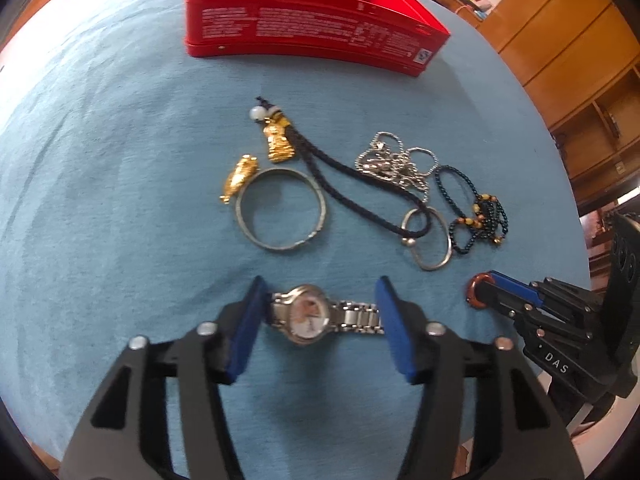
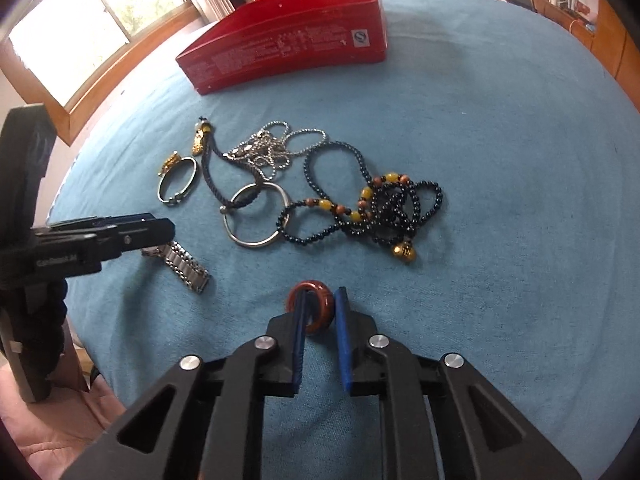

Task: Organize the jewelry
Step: 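Grasp the silver watch with the left tool while the right tool grasps the red-brown ring, then lift the watch and ring and carry both toward the red tin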

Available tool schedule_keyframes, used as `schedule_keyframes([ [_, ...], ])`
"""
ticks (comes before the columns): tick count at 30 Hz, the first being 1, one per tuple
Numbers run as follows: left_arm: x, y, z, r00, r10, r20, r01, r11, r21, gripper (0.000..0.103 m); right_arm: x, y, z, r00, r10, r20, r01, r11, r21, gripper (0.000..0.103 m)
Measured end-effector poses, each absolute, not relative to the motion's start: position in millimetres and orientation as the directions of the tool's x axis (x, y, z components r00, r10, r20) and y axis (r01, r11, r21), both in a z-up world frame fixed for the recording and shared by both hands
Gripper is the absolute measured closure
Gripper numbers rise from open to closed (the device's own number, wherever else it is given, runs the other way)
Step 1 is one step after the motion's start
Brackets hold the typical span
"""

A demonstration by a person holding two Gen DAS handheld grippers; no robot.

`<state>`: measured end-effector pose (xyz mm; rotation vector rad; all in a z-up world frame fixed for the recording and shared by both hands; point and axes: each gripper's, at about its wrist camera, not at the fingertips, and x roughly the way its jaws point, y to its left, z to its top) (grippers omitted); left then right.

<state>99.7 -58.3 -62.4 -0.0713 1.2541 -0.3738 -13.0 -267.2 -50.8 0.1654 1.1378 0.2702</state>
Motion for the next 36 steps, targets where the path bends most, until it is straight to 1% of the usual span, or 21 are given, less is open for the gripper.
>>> schedule_keyframes([
  [6,103.5,-63.2,-64.4,0.266,-0.302,-0.916,0.233,0.942,-0.242,0.042,-19.1,-273.4,-47.4,0.415,0.321,-0.851,-0.115,0.947,0.301,0.093],
  [7,103.7,-63.2,-64.2,0.264,-0.302,-0.916,0.233,0.942,-0.243,0.043,-20.1,-273.9,-46.4,0.419,0.321,-0.849,-0.115,0.947,0.302,0.093],
  [9,105.3,-61.9,-64.1,0.260,-0.300,-0.918,0.224,0.943,-0.245,0.049,-20.0,-272.7,-46.2,0.422,0.313,-0.851,-0.116,0.950,0.291,0.093],
  [12,107.5,-50.9,-62.8,0.238,-0.307,-0.922,0.169,0.947,-0.272,0.052,-19.2,-272.4,-47.7,0.422,0.318,-0.849,-0.116,0.948,0.297,0.093],
  [17,107.2,-48.0,-63.8,0.203,-0.289,-0.936,0.077,0.957,-0.279,0.050,-19.2,-273.3,-49.0,0.424,0.331,-0.843,-0.122,0.943,0.309,0.093],
  [19,109.2,-52.5,-64.4,0.194,-0.260,-0.946,0.044,0.966,-0.256,0.050,-18.9,-272.6,-48.9,0.426,0.334,-0.841,-0.126,0.942,0.310,0.093],
  [22,109.2,-58.9,-65.7,0.175,-0.233,-0.957,0.022,0.972,-0.232,0.054,-19.7,-274.6,-49.2,0.428,0.345,-0.835,-0.133,0.938,0.319,0.093],
  [24,108.8,-65.0,-66.3,0.157,-0.221,-0.962,0.024,0.975,-0.220,0.067,-19.7,-277.8,-50.3,0.427,0.361,-0.829,-0.135,0.932,0.337,0.093],
  [25,109.4,-66.3,-66.6,0.159,-0.218,-0.963,0.018,0.976,-0.217,0.069,-20.1,-279.5,-50.6,0.428,0.366,-0.826,-0.136,0.930,0.341,0.093],
  [27,112.3,-66.2,-66.9,0.162,-0.224,-0.961,0.008,0.974,-0.226,0.073,-20.9,-281.0,-51.2,0.430,0.374,-0.822,-0.139,0.927,0.349,0.093],
  [31,112.5,-66.8,-64.9,0.189,-0.238,-0.953,0.013,0.971,-0.240,0.074,-21.5,-283.4,-51.7,0.431,0.382,-0.818,-0.141,0.923,0.357,0.093],
  [32,111.0,-64.4,-63.8,0.197,-0.241,-0.950,0.019,0.970,-0.242,0.078,-21.5,-283.5,-51.6,0.430,0.382,-0.818,-0.140,0.923,0.357,0.093],
  [36,112.1,-60.1,-60.8,0.211,-0.291,-0.933,0.036,0.956,-0.290,0.078,-21.8,-283.4,-50.1,0.435,0.377,-0.818,-0.137,0.925,0.354,0.093],
])
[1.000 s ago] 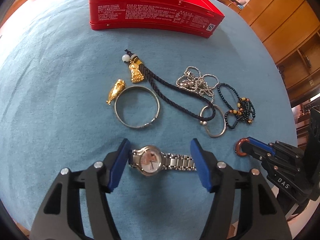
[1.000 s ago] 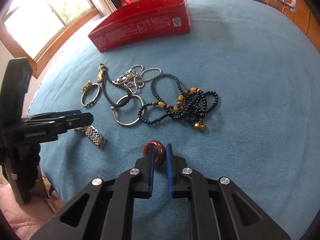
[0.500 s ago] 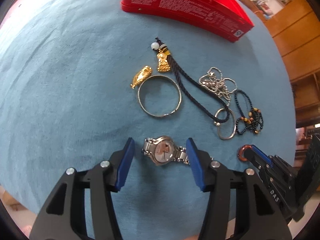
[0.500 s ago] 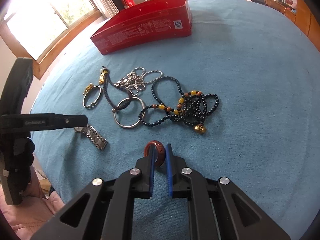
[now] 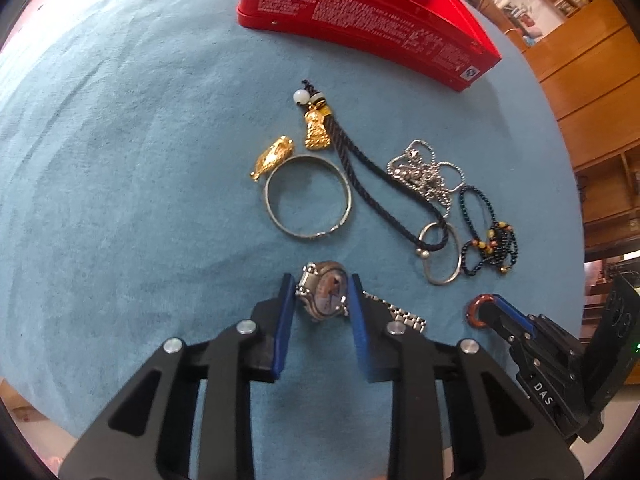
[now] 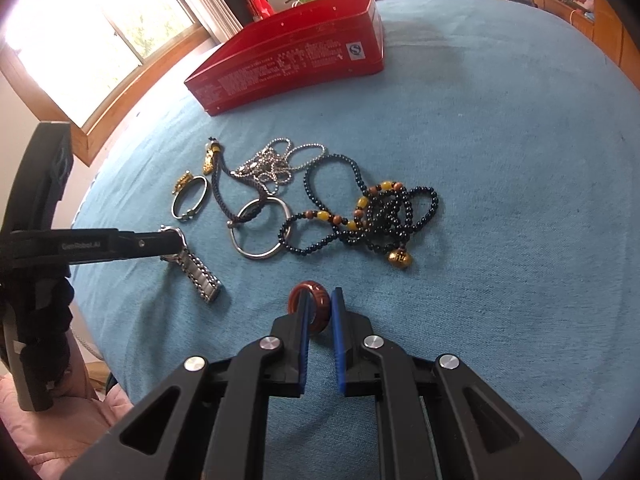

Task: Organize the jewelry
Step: 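Lift the watch and ring and carry both toward the red tin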

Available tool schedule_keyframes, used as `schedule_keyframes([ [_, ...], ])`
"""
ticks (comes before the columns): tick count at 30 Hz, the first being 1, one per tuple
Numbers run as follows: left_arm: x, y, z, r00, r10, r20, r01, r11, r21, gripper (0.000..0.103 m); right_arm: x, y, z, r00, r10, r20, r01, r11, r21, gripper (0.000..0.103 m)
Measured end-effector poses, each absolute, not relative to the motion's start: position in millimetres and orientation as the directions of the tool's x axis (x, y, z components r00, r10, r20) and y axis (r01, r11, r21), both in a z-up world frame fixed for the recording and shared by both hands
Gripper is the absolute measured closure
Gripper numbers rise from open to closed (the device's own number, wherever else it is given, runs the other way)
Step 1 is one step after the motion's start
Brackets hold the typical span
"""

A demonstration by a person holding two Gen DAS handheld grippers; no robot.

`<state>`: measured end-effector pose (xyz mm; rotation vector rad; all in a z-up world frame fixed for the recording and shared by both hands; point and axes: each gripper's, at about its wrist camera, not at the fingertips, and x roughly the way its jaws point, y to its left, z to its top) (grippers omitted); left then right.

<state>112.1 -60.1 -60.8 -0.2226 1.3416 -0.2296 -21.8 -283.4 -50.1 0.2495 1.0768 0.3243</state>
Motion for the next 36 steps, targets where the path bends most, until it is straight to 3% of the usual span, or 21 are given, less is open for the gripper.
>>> schedule_keyframes([
  [4,105.8,-52.9,-58.0,0.233,-0.321,-0.918,0.057,0.947,-0.316,0.079,-22.8,-285.6,-43.8,0.451,0.378,-0.808,-0.129,0.924,0.360,0.093],
  [5,104.4,-52.1,-55.3,0.245,-0.326,-0.913,0.064,0.945,-0.320,0.089,-23.6,-286.9,-39.7,0.463,0.375,-0.803,-0.128,0.925,0.358,0.093],
  [6,101.8,-50.9,-50.5,0.255,-0.339,-0.905,0.079,0.941,-0.330,0.090,-24.0,-287.5,-37.0,0.469,0.376,-0.799,-0.129,0.924,0.359,0.093],
  [15,88.6,-50.4,-19.3,0.337,-0.423,-0.841,0.171,0.906,-0.387,0.093,-20.6,-282.0,-20.4,0.499,0.385,-0.776,-0.148,0.920,0.362,0.093],
  [36,105.9,-44.0,39.1,0.491,-0.472,-0.732,0.232,0.881,-0.412,0.093,22.6,-278.2,23.0,0.552,0.408,-0.727,-0.183,0.910,0.372,0.093],
])
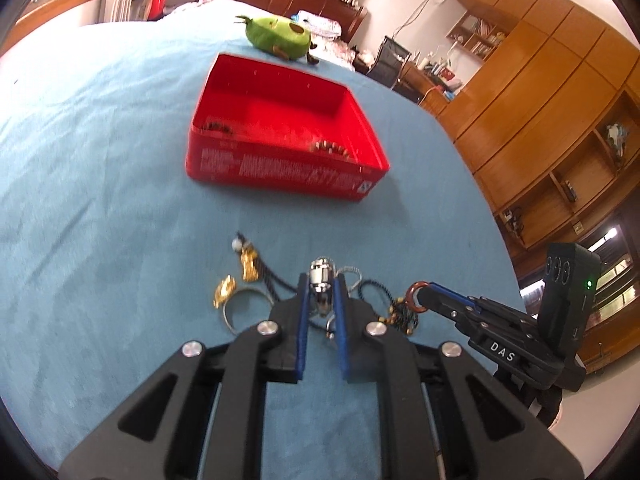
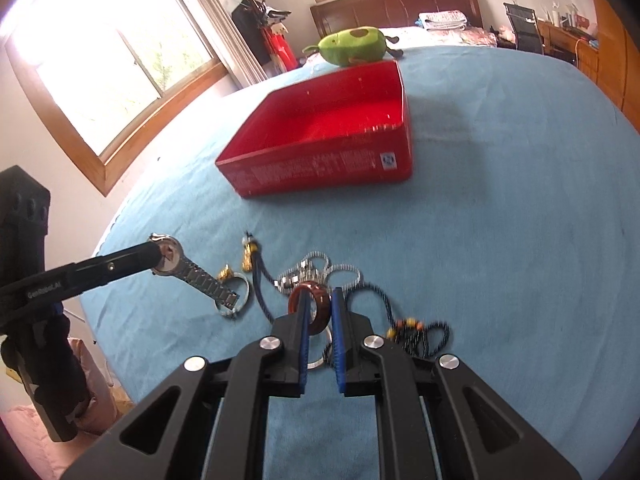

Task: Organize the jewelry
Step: 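Lift the watch and ring and carry both toward the red tin, then lower the watch and ring into the tin and open both tools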

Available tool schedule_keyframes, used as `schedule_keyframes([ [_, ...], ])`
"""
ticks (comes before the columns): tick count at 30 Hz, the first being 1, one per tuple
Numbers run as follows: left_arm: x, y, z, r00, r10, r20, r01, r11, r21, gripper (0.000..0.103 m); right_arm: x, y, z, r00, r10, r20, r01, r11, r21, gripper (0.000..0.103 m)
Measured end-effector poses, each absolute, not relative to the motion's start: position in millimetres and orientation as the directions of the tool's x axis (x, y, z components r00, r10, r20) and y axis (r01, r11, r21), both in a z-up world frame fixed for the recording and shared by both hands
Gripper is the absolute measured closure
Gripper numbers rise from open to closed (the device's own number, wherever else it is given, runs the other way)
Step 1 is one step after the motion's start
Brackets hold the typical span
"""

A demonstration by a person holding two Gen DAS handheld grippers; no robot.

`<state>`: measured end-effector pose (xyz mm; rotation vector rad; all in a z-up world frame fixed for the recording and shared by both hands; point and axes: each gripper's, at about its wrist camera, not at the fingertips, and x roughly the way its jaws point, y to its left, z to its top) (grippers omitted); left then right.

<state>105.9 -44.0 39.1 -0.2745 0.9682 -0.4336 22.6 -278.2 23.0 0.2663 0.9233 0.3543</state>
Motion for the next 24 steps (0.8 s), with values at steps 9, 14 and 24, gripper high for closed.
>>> schedule_keyframes([
  [9,140.6,-44.7,74.7,0.548,-0.476,-0.688,0.247,0.878,-0.411,0.093,79.9,-283.8,59.1,0.585,0.403,-0.704,-0.178,0.910,0.373,0.093],
  [14,170.6,-46.6,93.6,0.577,-0.478,-0.662,0.250,0.875,-0.414,0.093,117.3,-278.2,82.2,0.605,0.399,-0.689,-0.185,0.912,0.365,0.093],
  [24,256.3,-51.4,91.6,0.608,-0.469,-0.641,0.229,0.876,-0.425,0.093,210.8,-260.9,78.9,0.602,0.392,-0.696,-0.161,0.913,0.375,0.093],
])
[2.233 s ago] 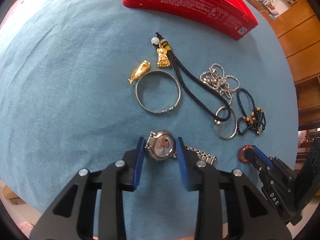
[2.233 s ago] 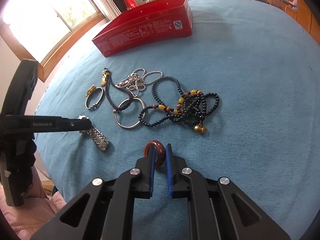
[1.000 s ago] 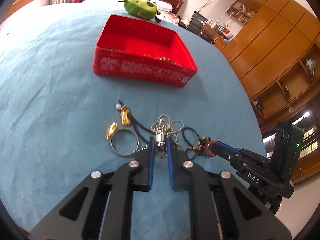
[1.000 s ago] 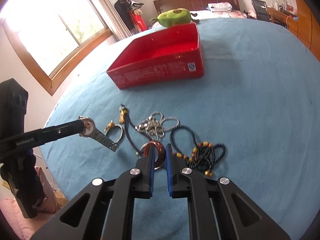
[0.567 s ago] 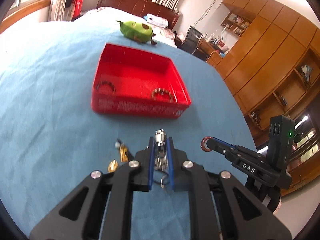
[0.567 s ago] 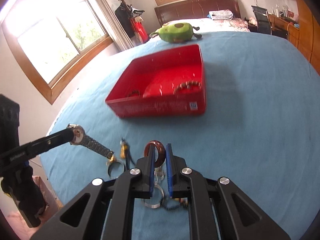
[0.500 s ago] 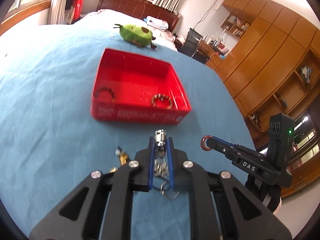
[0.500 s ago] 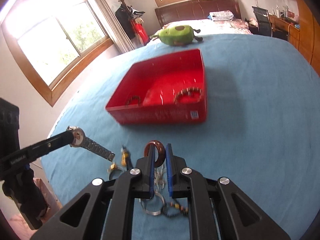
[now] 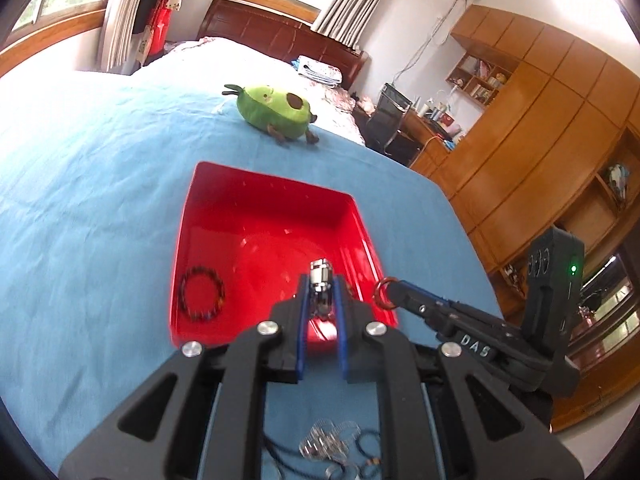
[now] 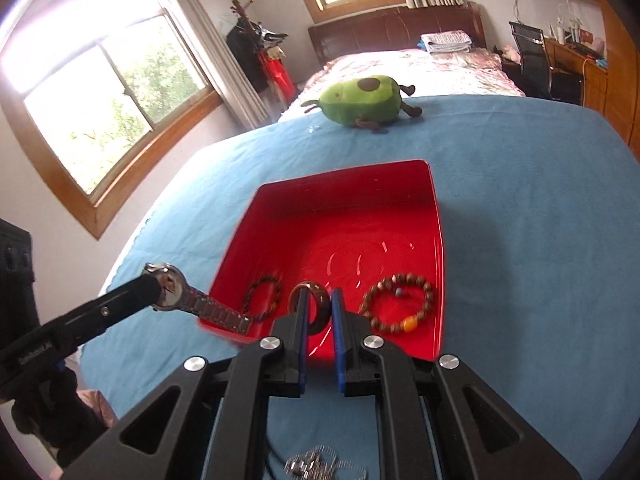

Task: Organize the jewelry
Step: 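Lower the watch and ring into the tin and open both tools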

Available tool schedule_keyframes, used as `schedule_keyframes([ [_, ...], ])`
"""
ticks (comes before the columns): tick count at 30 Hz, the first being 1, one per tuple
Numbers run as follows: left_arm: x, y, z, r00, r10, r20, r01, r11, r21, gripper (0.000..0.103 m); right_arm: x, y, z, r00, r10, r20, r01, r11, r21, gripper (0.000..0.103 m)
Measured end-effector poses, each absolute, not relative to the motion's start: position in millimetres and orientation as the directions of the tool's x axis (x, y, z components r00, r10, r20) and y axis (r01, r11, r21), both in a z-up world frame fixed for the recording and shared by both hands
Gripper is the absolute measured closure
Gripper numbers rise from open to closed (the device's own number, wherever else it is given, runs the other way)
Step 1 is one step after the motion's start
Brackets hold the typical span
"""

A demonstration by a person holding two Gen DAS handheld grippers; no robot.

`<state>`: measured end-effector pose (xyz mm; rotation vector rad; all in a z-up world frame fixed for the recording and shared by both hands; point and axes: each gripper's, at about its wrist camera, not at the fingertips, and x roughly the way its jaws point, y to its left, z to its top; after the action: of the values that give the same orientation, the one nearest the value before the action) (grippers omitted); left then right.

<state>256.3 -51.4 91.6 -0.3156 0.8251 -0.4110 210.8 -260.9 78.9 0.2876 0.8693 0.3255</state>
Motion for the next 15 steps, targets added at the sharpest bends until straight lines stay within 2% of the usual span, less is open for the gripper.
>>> schedule_keyframes([
  [9,326.4,-61.0,28.3,0.529,-0.428,-0.732,0.197,0.902,-0.385,0.093,262.9,-245.2,21.2,0.539,0.352,-0.765,-0.121,0.932,0.343,0.093],
  [15,343.6,-64.3,7.3,0.503,-0.405,-0.763,0.187,0.913,-0.361,0.093,270.5,-233.2,-0.5,0.512,0.313,-0.800,-0.126,0.949,0.290,0.093],
])
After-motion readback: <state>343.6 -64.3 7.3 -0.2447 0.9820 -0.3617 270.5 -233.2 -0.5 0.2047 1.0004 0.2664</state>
